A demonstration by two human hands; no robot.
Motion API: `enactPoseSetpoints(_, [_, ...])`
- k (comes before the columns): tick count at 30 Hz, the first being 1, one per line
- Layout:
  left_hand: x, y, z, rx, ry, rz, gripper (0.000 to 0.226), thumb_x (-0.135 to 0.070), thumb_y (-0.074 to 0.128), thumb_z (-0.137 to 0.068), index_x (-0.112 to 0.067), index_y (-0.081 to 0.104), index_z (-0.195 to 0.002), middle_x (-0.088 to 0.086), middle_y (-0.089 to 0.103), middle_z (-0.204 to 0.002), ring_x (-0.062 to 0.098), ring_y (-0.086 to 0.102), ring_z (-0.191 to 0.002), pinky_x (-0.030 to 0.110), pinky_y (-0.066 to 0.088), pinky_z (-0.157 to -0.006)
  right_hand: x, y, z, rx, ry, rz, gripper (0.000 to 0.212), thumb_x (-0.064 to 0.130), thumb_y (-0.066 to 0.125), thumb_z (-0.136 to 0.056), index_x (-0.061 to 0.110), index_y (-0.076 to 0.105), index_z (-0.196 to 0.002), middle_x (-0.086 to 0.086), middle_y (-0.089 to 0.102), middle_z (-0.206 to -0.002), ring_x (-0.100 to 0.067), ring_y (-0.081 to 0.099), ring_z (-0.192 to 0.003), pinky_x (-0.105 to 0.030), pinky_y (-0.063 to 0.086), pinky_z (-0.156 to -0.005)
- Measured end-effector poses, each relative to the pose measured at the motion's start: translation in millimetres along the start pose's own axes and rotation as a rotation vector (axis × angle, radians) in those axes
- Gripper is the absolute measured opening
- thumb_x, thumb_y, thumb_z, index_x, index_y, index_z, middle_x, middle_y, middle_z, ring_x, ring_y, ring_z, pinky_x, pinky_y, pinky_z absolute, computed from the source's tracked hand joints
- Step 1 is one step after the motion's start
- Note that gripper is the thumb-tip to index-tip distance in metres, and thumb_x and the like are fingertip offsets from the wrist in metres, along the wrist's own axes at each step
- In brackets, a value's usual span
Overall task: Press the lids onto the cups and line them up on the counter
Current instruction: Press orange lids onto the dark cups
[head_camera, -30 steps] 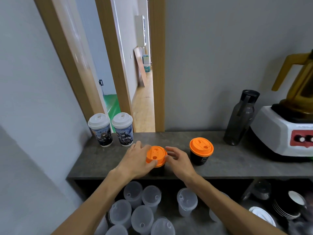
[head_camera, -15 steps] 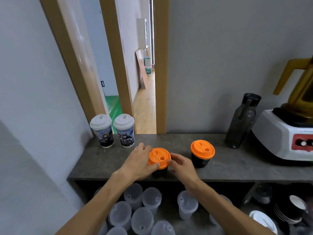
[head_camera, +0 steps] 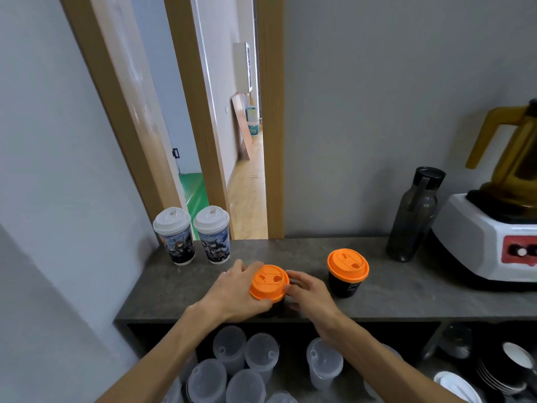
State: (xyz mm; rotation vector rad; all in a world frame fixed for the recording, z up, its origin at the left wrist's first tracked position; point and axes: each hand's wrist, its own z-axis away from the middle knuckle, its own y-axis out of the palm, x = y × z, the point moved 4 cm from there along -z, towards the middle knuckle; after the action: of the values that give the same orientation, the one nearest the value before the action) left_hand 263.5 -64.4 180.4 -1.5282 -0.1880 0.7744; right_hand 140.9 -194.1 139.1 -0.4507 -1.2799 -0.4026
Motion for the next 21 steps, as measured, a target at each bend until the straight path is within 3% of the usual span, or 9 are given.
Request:
enactPoseSetpoints(2, [2,0,-3,0.075,0.011,0.054,0.086,-0.058,0.071,-0.067,-0.031,0.031,-0.138,-0.002,0.040,-0.128,0.018,0.048,-0.118,0.034,0.042,-0.103,2,-1,-3,-0.004,0.002,0.020,0.026,0.017,0.058,-0.100,0.033,0.063,-0.120,0.011,0.068,-0.116,-0.009,0.063,-0.109,-0.029,0.055,-0.088])
enactPoseSetpoints(6, [3,-1,-16,0.072,0.087,0.045,0.102,-0.042,0.074,-0.072,-0.020,0.017,-0.153,-0.001,0.026,-0.155,0.018,0.034,-0.139,0.031,0.031,-0.114,4,-7,-10,-0.039,-0.008,0.082,0.027,0.021,0.056,-0.102,0.027,0.063,-0.128,0.006,0.068,-0.117,-0.007,0.063,-0.105,-0.026,0.054,-0.085])
enactPoseSetpoints(10, [4,-4,-35,-0.095,0.053,-0.033,0.082,-0.052,0.074,-0.070,-0.021,0.042,-0.139,0.000,0.047,-0.129,0.022,0.045,-0.122,0.034,0.039,-0.104,-4,-24,-12,-0.106,-0.054,0.226,0.031,0.022,0.057,-0.101,0.020,0.063,-0.131,0.002,0.070,-0.117,-0.008,0.066,-0.104,-0.036,0.055,-0.097])
enactPoseSetpoints(15, [-5,-17,-72,-0.441,-0.213,-0.122,0.072,-0.055,0.070,-0.079,-0.007,0.046,-0.127,0.010,0.052,-0.122,0.028,0.052,-0.114,0.036,0.045,-0.097,-20,-41,-1,-0.079,-0.058,0.358,0.026,0.021,0.058,-0.100,0.021,0.068,-0.123,0.009,0.071,-0.114,-0.002,0.065,-0.104,-0.028,0.056,-0.093])
enactPoseSetpoints(17, [-9,-17,-88,-0.482,-0.268,-0.206,0.070,-0.057,0.067,-0.082,-0.006,0.048,-0.127,0.011,0.054,-0.122,0.028,0.055,-0.112,0.034,0.048,-0.093,-26,-49,4,-0.094,-0.052,0.382,0.022,0.022,0.060,-0.098,0.022,0.072,-0.117,0.012,0.073,-0.105,0.001,0.067,-0.098,-0.026,0.056,-0.090])
enactPoseSetpoints(21, [-6,-8,-106,-0.480,-0.322,-0.328,0.071,-0.058,0.066,-0.083,-0.005,0.046,-0.125,0.013,0.054,-0.121,0.027,0.058,-0.109,0.032,0.052,-0.088,-30,-61,18,-0.123,-0.065,0.397,0.014,0.021,0.063,-0.096,0.027,0.074,-0.103,0.015,0.074,-0.093,0.013,0.064,-0.088,-0.006,0.048,-0.074])
